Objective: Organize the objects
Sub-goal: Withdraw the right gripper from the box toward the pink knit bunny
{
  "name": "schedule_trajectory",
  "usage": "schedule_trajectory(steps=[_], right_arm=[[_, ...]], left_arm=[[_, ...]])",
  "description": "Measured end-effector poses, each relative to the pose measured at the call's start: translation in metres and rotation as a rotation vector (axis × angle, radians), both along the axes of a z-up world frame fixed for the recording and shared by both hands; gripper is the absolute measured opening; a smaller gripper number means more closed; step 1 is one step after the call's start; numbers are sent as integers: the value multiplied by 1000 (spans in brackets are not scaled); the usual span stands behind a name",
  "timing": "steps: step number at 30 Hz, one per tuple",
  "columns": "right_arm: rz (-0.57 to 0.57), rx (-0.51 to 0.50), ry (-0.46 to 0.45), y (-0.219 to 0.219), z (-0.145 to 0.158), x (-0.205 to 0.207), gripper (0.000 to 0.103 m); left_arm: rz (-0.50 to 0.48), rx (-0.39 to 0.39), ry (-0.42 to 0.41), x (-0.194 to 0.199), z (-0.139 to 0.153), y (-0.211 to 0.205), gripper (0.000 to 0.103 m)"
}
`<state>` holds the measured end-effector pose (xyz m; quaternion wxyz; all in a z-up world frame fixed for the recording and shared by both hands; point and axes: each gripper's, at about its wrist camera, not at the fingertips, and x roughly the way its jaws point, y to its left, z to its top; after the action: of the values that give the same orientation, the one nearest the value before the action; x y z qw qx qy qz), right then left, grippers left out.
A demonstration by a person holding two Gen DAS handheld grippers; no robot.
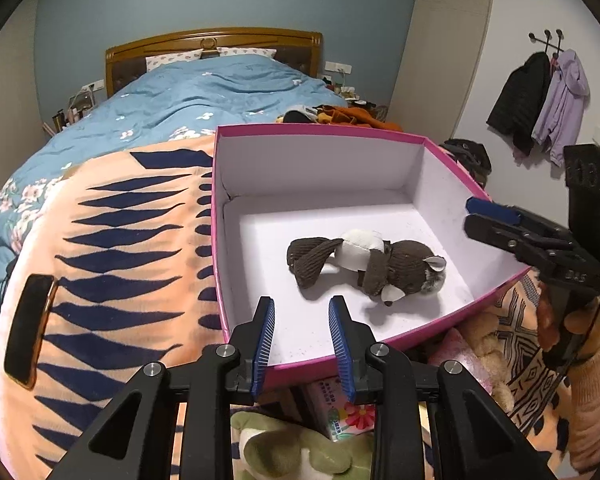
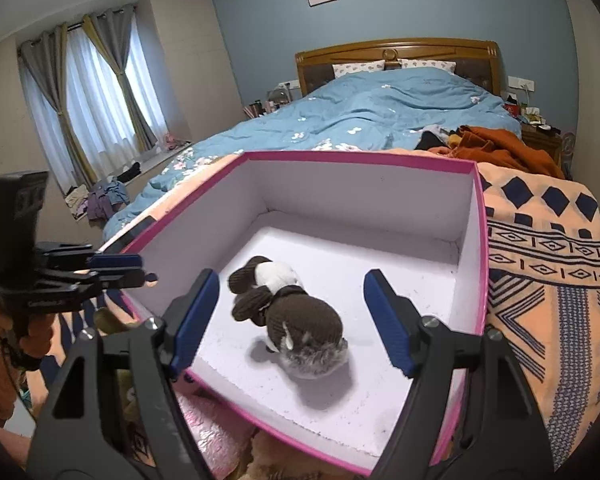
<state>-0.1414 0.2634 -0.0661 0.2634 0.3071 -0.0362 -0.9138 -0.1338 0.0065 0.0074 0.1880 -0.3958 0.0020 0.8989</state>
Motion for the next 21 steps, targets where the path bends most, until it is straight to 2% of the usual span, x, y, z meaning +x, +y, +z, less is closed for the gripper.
schedule_trajectory(steps=[2, 6, 8, 11, 12, 15, 21], right_arm=[[15, -17, 11, -1, 3, 9, 76], [85, -49, 82, -6, 24, 46, 76], [124, -44, 103, -13, 31, 65, 76], [200, -29, 123, -28, 34, 101, 78], [222, -34, 115, -32, 33, 109, 80], [331, -41, 58, -47, 20, 137, 82], [426, 63, -53, -76, -26, 181, 82]], left_arm=[[11, 12, 31, 6, 3, -2, 30], [53, 42, 167, 30, 17, -16, 38], [64, 55, 237, 46, 26, -23, 55], [86, 36, 327, 70, 36, -30, 68], [95, 22, 343, 77, 38, -32, 69], [75, -7, 353, 95, 35, -35, 71], [14, -61, 264, 120, 2, -32, 71]])
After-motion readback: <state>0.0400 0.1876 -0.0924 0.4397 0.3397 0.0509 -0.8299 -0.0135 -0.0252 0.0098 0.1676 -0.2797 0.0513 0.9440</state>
